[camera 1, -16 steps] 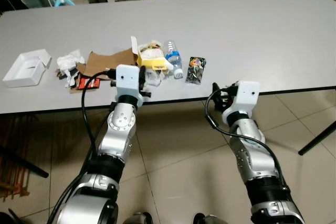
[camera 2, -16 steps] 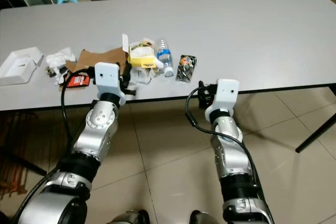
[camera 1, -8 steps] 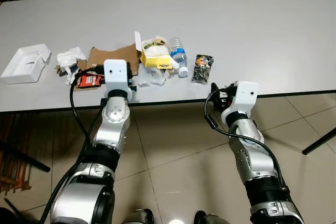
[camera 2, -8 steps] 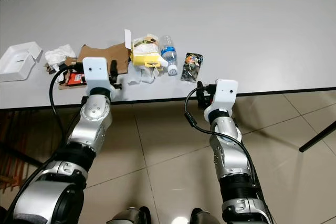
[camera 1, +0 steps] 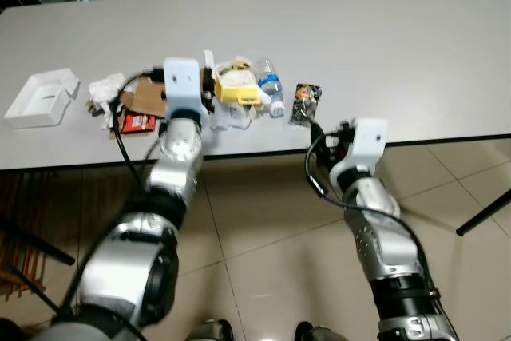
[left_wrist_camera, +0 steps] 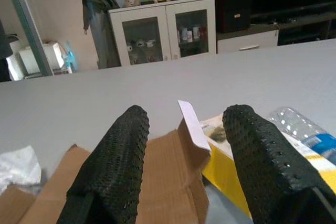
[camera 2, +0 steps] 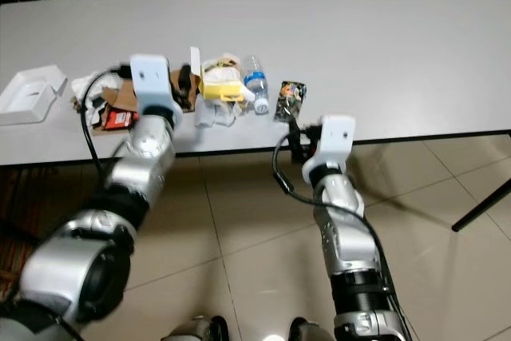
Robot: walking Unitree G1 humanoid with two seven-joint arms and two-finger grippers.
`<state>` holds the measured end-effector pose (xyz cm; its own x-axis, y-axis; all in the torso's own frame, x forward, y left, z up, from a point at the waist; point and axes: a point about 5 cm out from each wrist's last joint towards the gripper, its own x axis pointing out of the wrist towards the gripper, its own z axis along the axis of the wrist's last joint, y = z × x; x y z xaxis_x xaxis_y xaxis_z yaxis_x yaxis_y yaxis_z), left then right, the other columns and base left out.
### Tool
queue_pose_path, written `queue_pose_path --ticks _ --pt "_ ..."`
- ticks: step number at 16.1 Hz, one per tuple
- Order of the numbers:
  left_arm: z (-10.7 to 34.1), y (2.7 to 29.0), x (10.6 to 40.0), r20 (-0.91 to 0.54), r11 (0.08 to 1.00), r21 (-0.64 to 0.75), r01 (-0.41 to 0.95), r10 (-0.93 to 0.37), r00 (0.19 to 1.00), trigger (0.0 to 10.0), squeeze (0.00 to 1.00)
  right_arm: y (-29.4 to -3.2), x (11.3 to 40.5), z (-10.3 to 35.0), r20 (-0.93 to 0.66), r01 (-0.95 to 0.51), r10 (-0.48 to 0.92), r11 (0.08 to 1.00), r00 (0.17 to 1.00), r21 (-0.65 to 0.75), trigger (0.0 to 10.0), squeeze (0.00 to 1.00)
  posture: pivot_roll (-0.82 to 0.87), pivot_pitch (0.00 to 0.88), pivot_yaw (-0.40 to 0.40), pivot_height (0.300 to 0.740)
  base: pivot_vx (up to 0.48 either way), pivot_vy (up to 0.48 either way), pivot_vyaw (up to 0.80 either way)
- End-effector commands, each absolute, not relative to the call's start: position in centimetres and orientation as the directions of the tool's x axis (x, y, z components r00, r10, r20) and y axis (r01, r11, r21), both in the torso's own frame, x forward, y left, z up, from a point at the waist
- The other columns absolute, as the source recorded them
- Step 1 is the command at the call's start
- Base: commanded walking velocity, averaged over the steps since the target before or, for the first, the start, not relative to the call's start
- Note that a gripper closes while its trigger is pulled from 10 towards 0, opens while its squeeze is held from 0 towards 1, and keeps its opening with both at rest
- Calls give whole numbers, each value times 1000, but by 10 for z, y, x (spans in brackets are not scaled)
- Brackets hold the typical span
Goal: Picking trash to rubbish bin
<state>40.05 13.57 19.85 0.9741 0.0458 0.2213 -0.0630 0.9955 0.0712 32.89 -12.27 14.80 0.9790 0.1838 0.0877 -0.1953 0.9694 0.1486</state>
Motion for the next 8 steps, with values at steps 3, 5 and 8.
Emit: queue_pose_path --ticks 3,5,8 --pt "207 143 407 206 993 105 -54 32 978 10000 0 -109 324 177 131 -393 373 896 918 204 10000 0 -99 195 41 740 0 0 0" --pt "209 146 409 197 992 112 -50 27 980 10000 0 -101 318 190 152 -493 469 840 870 226 10000 0 -107 208 33 740 0 0 0" --pt "201 143 410 148 992 121 -20 2 989 10000 0 -92 313 206 177 -592 565 763 806 261 10000 0 -116 218 32 740 0 0 0"
